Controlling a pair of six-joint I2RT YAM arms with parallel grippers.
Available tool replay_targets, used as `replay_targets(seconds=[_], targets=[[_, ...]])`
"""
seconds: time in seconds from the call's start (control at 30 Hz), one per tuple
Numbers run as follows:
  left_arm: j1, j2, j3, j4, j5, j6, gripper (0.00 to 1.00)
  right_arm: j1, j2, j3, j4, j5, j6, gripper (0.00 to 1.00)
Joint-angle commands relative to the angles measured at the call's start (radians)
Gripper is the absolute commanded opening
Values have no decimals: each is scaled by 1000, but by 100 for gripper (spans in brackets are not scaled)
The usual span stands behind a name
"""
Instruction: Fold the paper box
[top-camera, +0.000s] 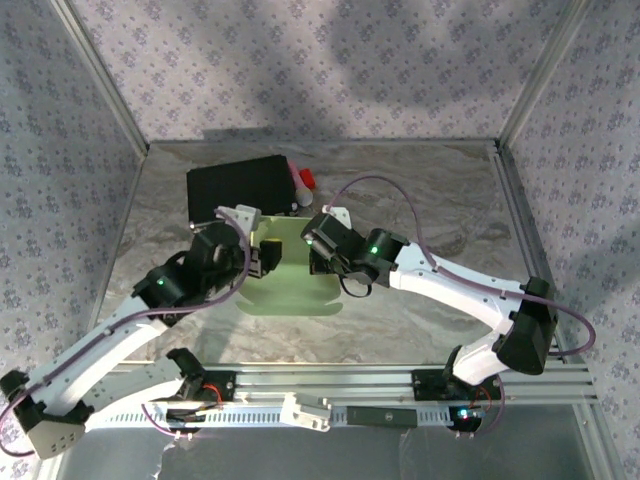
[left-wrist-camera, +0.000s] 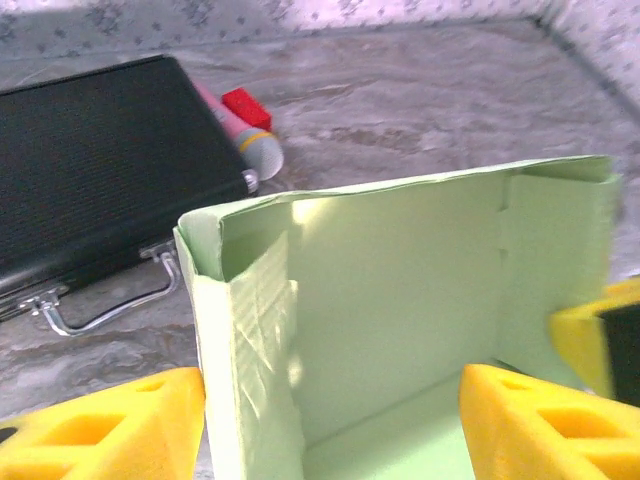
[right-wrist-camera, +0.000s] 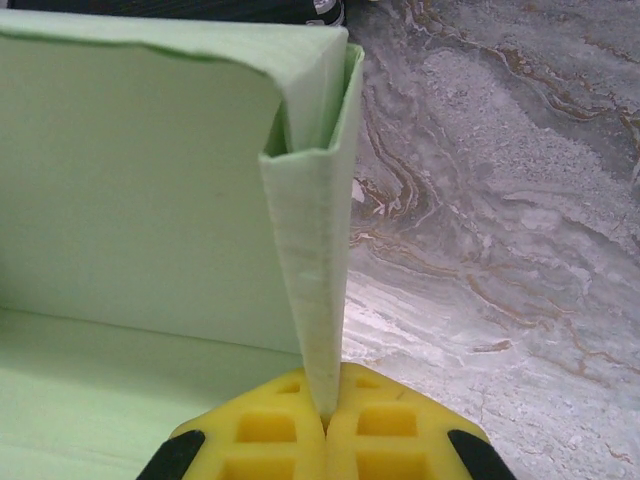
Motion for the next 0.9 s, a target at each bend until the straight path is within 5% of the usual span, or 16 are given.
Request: replay_targets(seconds=[0.0,0.13,0.37,0.87], targets=[[54,-44,20,-65,132,15,64,-8,-21,-10,12,-7,11,0],[162,-100,-38,-77,212,0,44,-7,-22,-10,12,-10,7,0],[263,-95,-113,-36,385,22,40,-8,-23,-7,11,-11,3,0],[264,15,-120,34,314,74,16,32,-9,23,9,7,-4,0]])
